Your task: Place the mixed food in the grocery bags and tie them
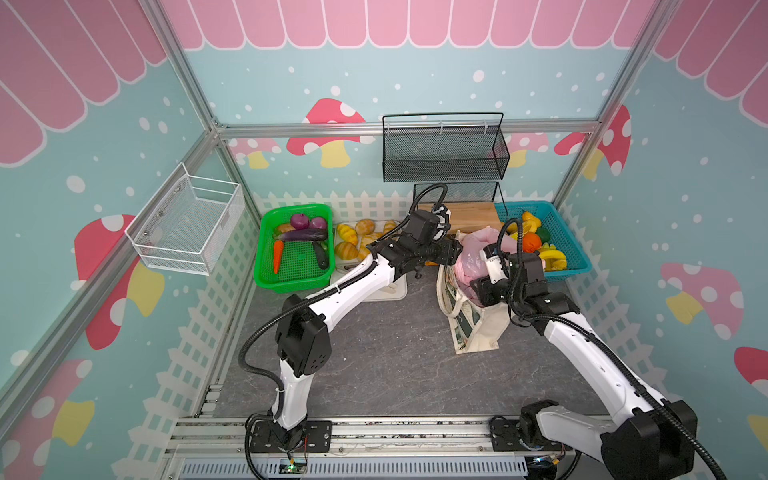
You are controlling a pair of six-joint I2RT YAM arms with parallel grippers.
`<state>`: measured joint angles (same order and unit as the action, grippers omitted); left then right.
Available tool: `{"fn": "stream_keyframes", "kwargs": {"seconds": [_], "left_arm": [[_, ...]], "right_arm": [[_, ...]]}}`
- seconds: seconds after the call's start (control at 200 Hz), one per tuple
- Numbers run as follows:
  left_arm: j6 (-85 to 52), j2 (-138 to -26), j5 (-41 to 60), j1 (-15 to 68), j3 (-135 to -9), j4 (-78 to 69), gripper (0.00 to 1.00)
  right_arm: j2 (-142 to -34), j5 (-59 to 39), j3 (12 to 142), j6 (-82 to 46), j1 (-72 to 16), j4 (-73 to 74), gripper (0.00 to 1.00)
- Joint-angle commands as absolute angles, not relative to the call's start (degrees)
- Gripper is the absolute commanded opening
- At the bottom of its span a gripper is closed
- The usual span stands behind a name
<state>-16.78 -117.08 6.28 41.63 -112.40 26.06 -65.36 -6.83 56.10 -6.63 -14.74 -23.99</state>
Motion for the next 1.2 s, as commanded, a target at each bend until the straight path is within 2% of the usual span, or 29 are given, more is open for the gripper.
{"fn": "stream_keyframes", "kwargs": {"seconds": [0.0, 0.14, 0.305, 0.465, 0.655, 0.72, 1.021, 1.196], "left_arm": [[-13.6, -119.2, 7.9, 40.6, -116.3, 31.5, 0.67], [-14.0, -119.3, 9.7, 40.6, -116.5, 32.3, 0.7], [-14.5, -117.4, 12.2, 40.5, -115.5, 31.8, 0.75], [-15.2, -111.7, 11.1, 40.5, -108.8, 27.7, 0.82], [-18.8, -102.9, 10.4, 40.6, -96.0, 20.3, 0.86], [-20.6, -100.9, 10.9, 40.8, -92.2, 18.7, 0.86], [-22.6, -101.7, 11.9, 44.4, -89.0, 19.1, 0.72], [-22.8, -105.2, 12.0, 44.8, -92.2, 22.8, 0.53]], "right_arm": [[-62.3, -4.3, 60.2, -6.4, -15.0, -25.6, 0.57], [-62.0, -2.8, 62.6, -7.7, -15.0, -22.4, 0.68], [-68.1, 0.6, 65.1, -7.7, -14.9, -18.1, 0.7], [-75.0, 3.4, 65.8, -6.8, -14.9, -17.2, 0.59], [-78.5, -1.0, 60.7, -7.4, -14.8, -15.9, 0.49], [-79.2, -3.2, 59.6, -7.3, -14.8, -15.8, 0.48], [-83.0, -7.0, 57.7, -5.7, -14.7, -17.7, 0.47], [-83.8, -3.4, 57.7, -4.7, -14.5, -18.7, 0.48]]}}
